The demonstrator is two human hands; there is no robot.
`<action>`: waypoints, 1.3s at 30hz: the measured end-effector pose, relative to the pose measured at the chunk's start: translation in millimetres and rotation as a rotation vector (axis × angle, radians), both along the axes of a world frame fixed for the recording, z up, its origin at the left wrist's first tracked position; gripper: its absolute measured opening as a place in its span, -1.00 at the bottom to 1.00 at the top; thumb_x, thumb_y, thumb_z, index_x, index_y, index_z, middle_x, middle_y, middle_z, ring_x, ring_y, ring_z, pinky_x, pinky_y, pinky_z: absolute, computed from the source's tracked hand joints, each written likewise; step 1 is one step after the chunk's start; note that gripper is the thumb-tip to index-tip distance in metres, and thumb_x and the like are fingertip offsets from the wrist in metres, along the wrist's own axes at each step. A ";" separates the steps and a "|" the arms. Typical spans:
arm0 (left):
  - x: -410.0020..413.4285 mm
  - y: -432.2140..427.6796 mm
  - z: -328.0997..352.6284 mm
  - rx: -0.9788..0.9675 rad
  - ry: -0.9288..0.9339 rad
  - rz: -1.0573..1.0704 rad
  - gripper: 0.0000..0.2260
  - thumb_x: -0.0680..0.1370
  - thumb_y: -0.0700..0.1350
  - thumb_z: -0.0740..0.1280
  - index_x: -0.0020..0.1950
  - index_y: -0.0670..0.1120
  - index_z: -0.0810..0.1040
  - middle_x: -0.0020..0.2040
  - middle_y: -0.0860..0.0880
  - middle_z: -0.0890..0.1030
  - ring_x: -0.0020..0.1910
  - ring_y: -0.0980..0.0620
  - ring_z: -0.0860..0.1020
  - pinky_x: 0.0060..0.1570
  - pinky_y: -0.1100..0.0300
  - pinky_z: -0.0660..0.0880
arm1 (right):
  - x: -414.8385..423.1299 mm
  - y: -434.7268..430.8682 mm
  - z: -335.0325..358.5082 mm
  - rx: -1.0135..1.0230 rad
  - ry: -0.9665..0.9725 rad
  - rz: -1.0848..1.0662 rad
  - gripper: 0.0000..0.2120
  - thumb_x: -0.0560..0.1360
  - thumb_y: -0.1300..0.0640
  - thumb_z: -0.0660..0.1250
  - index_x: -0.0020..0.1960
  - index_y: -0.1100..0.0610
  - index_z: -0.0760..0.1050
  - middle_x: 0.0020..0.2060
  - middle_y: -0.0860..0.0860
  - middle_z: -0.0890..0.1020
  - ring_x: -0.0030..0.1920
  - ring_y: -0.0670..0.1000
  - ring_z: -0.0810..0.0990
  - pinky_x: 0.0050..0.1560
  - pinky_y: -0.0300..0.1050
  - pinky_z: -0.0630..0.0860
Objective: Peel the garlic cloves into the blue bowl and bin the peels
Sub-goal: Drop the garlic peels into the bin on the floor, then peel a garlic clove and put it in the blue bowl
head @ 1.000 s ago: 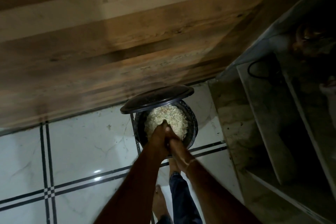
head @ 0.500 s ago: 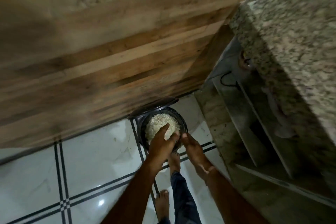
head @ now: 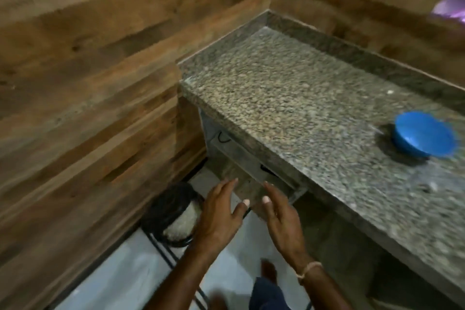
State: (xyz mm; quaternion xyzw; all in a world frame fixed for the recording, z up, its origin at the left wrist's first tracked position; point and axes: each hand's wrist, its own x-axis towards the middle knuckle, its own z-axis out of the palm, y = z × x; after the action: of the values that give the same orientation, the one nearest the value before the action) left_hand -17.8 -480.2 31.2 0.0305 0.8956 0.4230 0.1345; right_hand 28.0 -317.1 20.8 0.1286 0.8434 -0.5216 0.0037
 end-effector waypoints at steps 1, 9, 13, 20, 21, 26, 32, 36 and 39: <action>3.5 18.2 7.7 0.001 0.020 -0.044 -0.46 0.63 0.13 0.35 0.58 0.09 0.32 0.58 0.05 0.32 0.54 0.03 0.29 0.50 -0.03 0.33 | 8.0 20.3 3.3 0.028 0.028 -0.032 -0.57 0.69 -0.12 0.16 0.53 -0.09 0.38 0.44 -0.17 0.43 0.45 -0.16 0.38 0.46 -0.14 0.31; 19.6 189.7 32.7 -0.011 0.162 -0.291 -0.55 0.62 0.01 0.41 0.49 0.02 0.46 0.47 0.02 0.47 0.44 0.01 0.42 0.37 0.23 0.31 | 71.9 185.4 18.0 0.211 0.132 -0.316 -0.73 0.71 -0.05 0.22 0.38 -0.15 0.51 0.31 -0.22 0.56 0.32 -0.28 0.47 0.37 -0.32 0.36; 32.7 279.7 25.4 0.003 0.129 -0.404 -0.58 0.61 0.00 0.42 0.47 0.05 0.48 0.43 0.05 0.49 0.41 0.07 0.44 0.31 0.25 0.33 | 104.0 270.0 12.9 0.230 0.094 -0.430 -0.69 0.70 -0.07 0.23 0.40 -0.07 0.54 0.32 -0.19 0.57 0.34 -0.19 0.49 0.32 -0.23 0.41; 28.4 395.5 5.2 0.002 0.060 -0.402 -0.62 0.58 -0.07 0.45 0.40 -0.01 0.56 0.31 0.03 0.59 0.20 0.07 0.57 0.14 0.17 0.52 | 105.7 384.7 -8.3 0.362 -0.052 -0.387 -0.62 0.67 0.03 0.33 0.48 0.00 0.49 0.38 -0.03 0.55 0.36 0.03 0.52 0.28 -0.02 0.52; 23.3 405.9 0.9 -0.019 0.059 -0.403 -0.64 0.57 -0.08 0.46 0.37 -0.02 0.58 0.27 0.01 0.60 0.14 0.08 0.58 0.09 0.18 0.52 | 100.6 396.6 -12.3 0.395 -0.086 -0.360 -0.58 0.66 0.02 0.34 0.50 0.00 0.46 0.40 0.00 0.53 0.37 0.08 0.52 0.28 0.03 0.53; 0.5 447.0 -19.1 -0.137 0.070 -0.424 -0.76 0.52 -0.12 0.47 0.18 -0.05 0.61 0.04 0.01 0.61 -0.03 0.04 0.57 -0.13 0.22 0.36 | 65.4 439.4 -14.0 0.537 -0.389 -0.288 -0.29 0.57 -0.07 0.45 0.62 -0.02 0.23 0.63 0.11 0.21 0.58 0.20 0.21 0.46 0.21 0.31; -14.7 473.4 -35.1 -0.161 0.111 -0.490 -0.89 0.54 -0.23 0.46 -0.03 -0.05 0.58 -0.09 0.02 0.55 -0.24 0.26 0.47 -0.30 0.47 0.31 | 34.7 457.9 -15.0 0.560 -0.558 -0.332 -0.15 0.47 -0.15 0.53 0.60 0.00 0.17 0.65 0.09 0.05 0.63 0.18 0.02 0.45 0.52 0.14; -20.6 473.1 -36.7 -0.143 0.106 -0.535 -0.90 0.59 -0.24 0.41 -0.05 -0.05 0.59 -0.07 0.02 0.54 -0.27 0.38 0.41 -0.30 0.51 0.32 | 31.8 456.0 -17.7 0.578 -0.552 -0.370 -0.17 0.44 -0.07 0.57 0.57 -0.02 0.22 0.65 0.07 0.09 0.62 0.17 0.05 0.45 0.52 0.16; -26.3 468.8 -35.9 -0.076 0.108 -0.530 -0.88 0.61 -0.16 0.38 -0.04 0.06 0.54 -0.14 0.09 0.56 -0.24 0.22 0.52 -0.33 0.33 0.34 | 26.7 455.9 -15.6 0.559 -0.572 -0.393 -0.14 0.41 -0.05 0.60 0.57 -0.02 0.23 0.64 0.05 0.09 0.61 0.15 0.05 0.45 0.50 0.17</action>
State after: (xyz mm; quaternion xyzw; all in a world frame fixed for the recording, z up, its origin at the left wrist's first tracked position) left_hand -44.0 -11.4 -4.7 0.2814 0.8775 0.3367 0.1934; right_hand 54.7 138.8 5.2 0.4216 0.8767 -0.2077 0.1029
